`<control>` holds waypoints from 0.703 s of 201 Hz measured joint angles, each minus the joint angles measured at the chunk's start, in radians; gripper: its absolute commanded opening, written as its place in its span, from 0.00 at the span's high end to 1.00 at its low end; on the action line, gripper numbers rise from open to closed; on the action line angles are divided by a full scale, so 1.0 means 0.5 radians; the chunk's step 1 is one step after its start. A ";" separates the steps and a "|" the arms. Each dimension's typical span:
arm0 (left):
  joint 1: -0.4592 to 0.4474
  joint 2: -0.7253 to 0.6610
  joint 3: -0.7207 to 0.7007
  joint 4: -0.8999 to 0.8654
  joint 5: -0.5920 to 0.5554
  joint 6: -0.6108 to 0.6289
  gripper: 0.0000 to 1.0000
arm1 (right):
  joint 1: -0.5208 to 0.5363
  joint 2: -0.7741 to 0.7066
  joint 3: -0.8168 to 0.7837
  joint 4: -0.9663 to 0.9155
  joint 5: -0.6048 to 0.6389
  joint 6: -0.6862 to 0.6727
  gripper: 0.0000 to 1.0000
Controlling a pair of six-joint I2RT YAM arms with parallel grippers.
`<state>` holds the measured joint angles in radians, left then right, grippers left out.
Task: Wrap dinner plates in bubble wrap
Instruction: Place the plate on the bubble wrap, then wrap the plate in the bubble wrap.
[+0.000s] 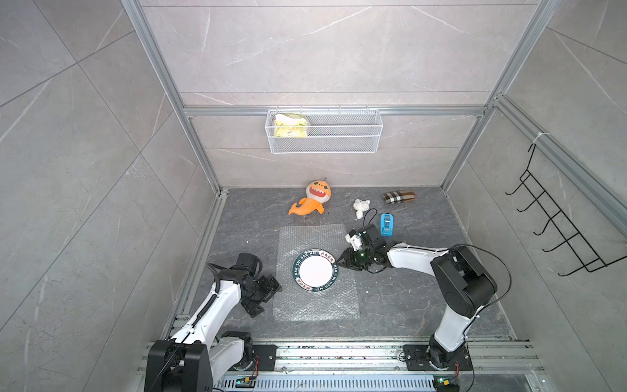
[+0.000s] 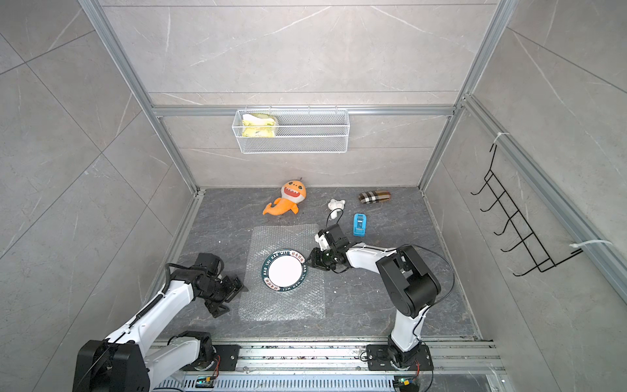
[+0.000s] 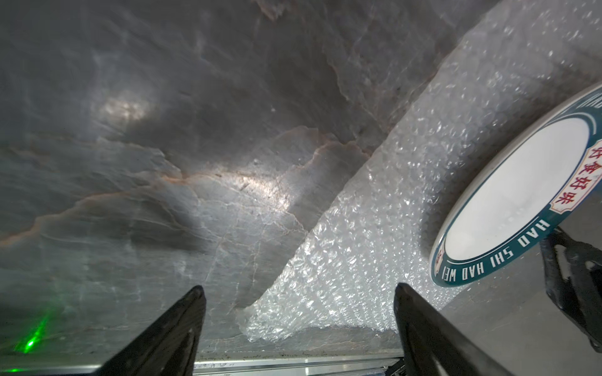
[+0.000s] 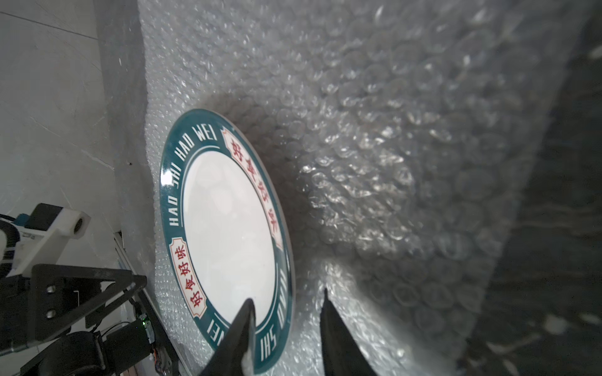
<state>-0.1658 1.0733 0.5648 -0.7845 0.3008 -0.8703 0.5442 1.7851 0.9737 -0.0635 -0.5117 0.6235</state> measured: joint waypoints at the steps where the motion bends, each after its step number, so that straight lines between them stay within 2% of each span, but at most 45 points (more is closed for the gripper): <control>1: -0.005 0.002 -0.001 0.001 0.000 -0.005 0.17 | 0.000 -0.002 0.000 -0.001 0.002 0.000 0.65; 36: -0.232 0.069 -0.043 0.022 -0.008 -0.151 0.27 | 0.000 -0.081 0.002 -0.041 0.037 -0.005 0.66; 68: -0.268 0.111 -0.129 0.023 -0.024 -0.247 0.37 | 0.000 -0.152 0.002 -0.082 0.053 -0.024 0.66; 102: -0.301 0.140 -0.096 0.065 -0.029 -0.320 0.61 | 0.004 -0.211 0.001 -0.098 0.057 -0.031 0.66; 121: -0.336 0.190 0.005 0.079 -0.025 -0.337 0.80 | 0.008 -0.223 0.001 -0.114 0.060 -0.037 0.66; 141: -0.354 0.252 0.117 0.137 -0.010 -0.349 0.88 | 0.011 -0.224 0.002 -0.140 0.060 -0.046 0.66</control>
<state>-0.3428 1.1992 0.6235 -0.7158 0.2958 -1.0451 0.5499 1.6730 0.9745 -0.1337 -0.4820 0.6006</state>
